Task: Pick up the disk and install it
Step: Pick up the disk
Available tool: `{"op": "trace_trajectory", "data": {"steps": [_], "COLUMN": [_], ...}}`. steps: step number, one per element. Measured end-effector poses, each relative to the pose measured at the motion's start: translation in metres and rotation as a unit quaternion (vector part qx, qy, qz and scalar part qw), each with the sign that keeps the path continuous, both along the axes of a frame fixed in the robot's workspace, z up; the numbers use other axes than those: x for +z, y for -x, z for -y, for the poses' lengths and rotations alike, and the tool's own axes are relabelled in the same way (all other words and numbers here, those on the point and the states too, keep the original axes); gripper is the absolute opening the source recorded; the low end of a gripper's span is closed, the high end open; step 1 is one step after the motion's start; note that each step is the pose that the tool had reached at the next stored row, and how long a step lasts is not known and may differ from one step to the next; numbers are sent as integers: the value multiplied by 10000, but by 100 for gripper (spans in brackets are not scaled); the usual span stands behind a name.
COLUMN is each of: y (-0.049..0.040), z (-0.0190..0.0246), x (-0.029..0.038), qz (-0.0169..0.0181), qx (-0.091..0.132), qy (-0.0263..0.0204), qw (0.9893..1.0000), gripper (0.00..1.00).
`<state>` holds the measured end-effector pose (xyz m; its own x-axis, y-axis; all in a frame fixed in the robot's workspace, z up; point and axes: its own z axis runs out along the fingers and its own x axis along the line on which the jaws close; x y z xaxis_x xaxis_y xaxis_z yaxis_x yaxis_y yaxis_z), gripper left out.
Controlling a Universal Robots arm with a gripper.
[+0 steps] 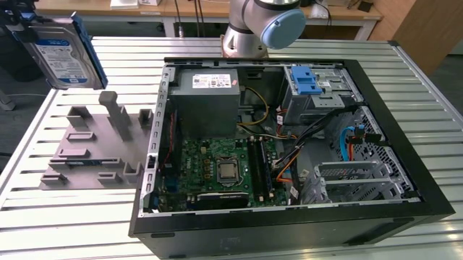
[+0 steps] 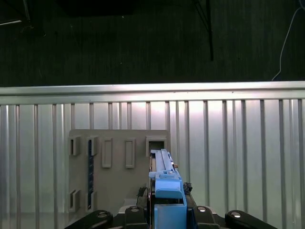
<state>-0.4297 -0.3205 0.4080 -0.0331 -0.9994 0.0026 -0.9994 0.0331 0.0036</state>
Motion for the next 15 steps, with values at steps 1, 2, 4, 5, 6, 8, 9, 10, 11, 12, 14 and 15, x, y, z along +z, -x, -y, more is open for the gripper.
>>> {"op": "trace_trajectory", "data": {"steps": [1,2,4,5,6,8,9,10,11,12,14,15], "y": [0,0,0,0,0,0,0,0,0,0,0,0], "z": [0,0,0,0,0,0,0,0,0,0,0,0], "x": [7,13,25,30,36,47,53,58,64,70,81,87], "qz": [-1,0,0,0,0,0,0,0,0,0,0,0], "qx": [0,0,0,0,0,0,0,0,0,0,0,0], "qy": [0,0,0,0,0,0,0,0,0,0,0,0], "qw": [10000,10000,10000,10000,10000,10000,10000,10000,10000,10000,10000,10000], "gripper": [36,36,36,36,36,36,36,36,36,36,36,36]}}
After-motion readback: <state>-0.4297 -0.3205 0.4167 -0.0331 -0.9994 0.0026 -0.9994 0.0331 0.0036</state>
